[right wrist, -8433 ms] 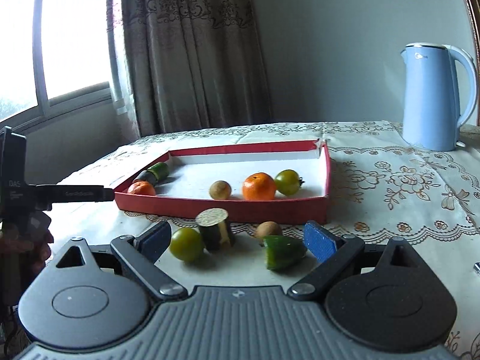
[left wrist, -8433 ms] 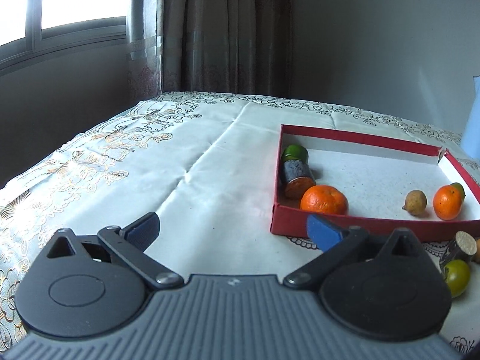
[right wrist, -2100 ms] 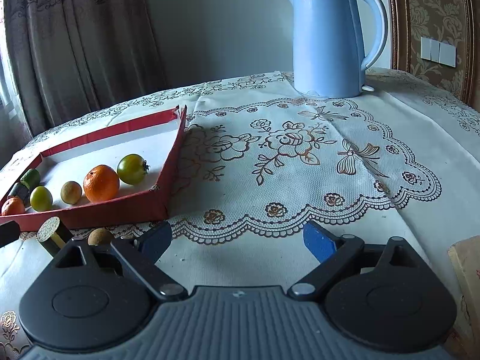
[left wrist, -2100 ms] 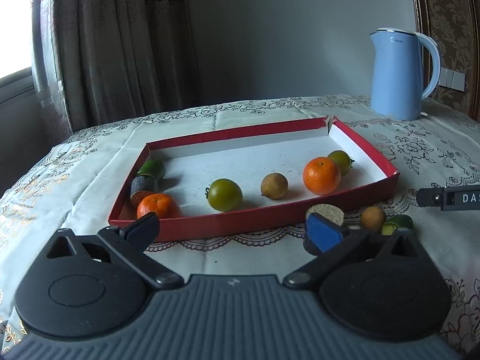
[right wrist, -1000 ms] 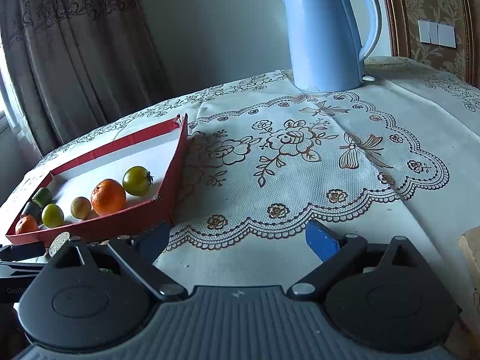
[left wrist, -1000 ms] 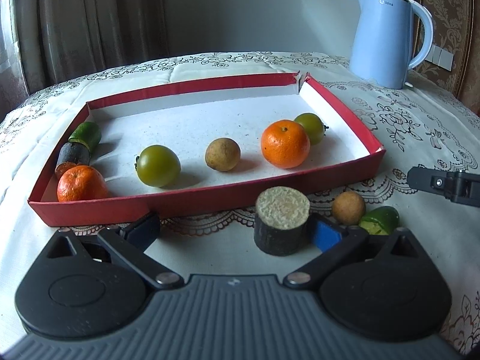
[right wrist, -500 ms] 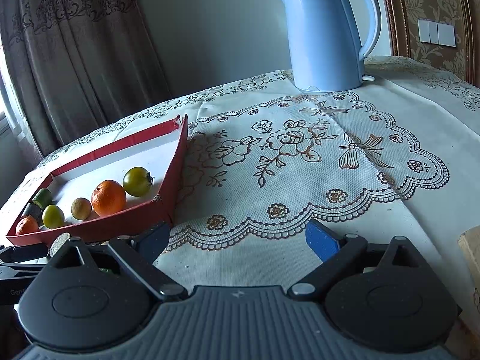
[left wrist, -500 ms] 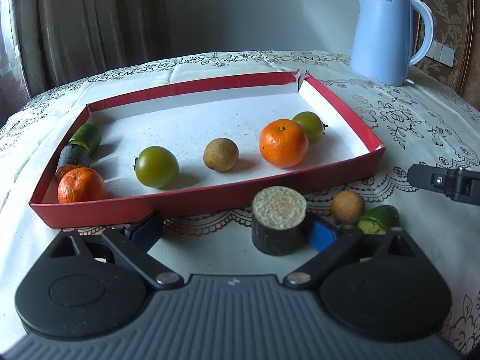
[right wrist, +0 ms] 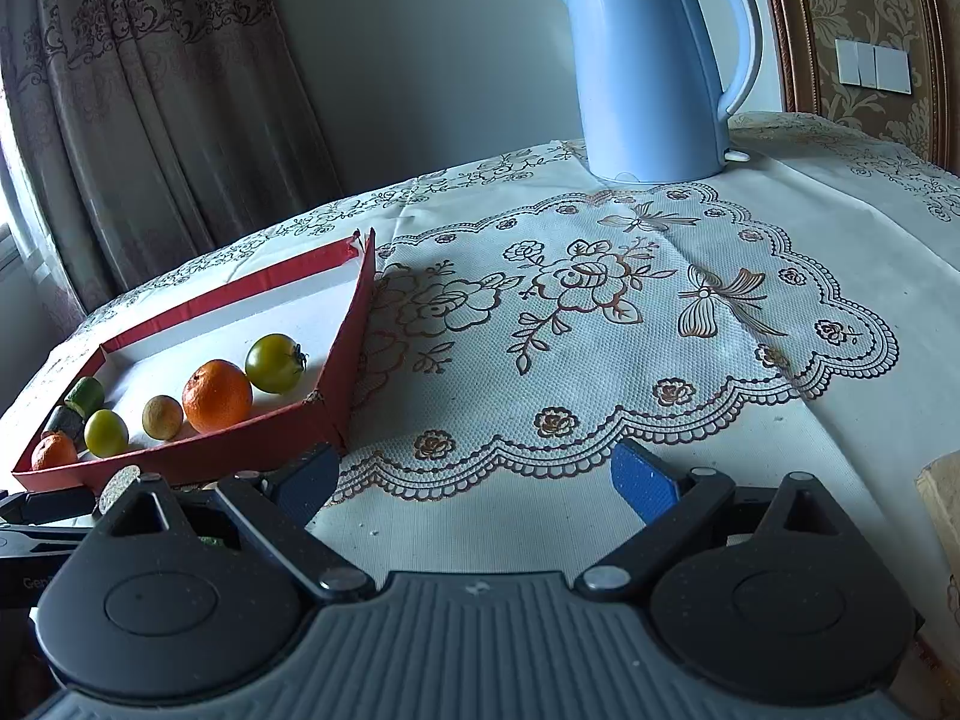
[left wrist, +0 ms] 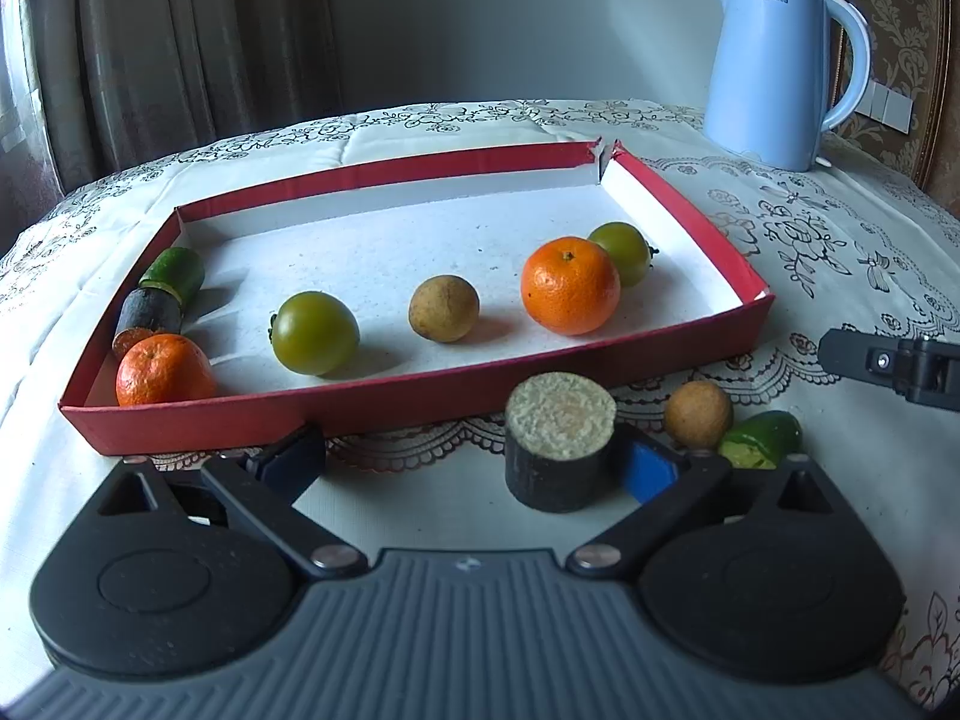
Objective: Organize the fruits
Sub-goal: 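Move the left gripper toward the dark wooden cylinder piece beside the box, then close the left gripper on the dark wooden cylinder piece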
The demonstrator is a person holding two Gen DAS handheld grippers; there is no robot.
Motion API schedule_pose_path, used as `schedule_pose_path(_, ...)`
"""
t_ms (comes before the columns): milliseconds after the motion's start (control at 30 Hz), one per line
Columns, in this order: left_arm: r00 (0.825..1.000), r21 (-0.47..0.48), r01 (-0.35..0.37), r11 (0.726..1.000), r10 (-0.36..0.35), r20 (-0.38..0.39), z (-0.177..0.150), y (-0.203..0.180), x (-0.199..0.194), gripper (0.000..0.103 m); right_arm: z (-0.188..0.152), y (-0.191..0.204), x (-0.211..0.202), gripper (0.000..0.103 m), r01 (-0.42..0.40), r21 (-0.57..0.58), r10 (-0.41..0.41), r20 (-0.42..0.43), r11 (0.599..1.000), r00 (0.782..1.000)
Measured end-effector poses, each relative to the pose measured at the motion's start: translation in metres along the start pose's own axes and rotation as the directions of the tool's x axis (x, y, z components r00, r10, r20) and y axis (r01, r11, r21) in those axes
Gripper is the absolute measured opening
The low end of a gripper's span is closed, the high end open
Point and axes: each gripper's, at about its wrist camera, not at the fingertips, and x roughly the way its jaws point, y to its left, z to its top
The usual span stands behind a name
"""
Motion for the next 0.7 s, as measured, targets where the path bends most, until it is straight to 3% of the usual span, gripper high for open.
schedule_pose_path(533, 1.0, -0.011, 0.015, 1.0, -0.015, 0.0, 0.0003, 0.0022, 0.0005, 0.099, 0.0001, 0.0005, 0.0001, 0.098, 0.002, -0.002, -0.002, -0.001, 1.0, 1.0)
schedule_pose_path(700, 1.0, -0.013, 0.017, 1.0, -0.017, 0.016, -0.0017, 0.002, -0.0026, 0.088, 0.0002, 0.0005, -0.0002, 0.098, 0.001, -0.002, -0.001, -0.001, 1.0, 1.0)
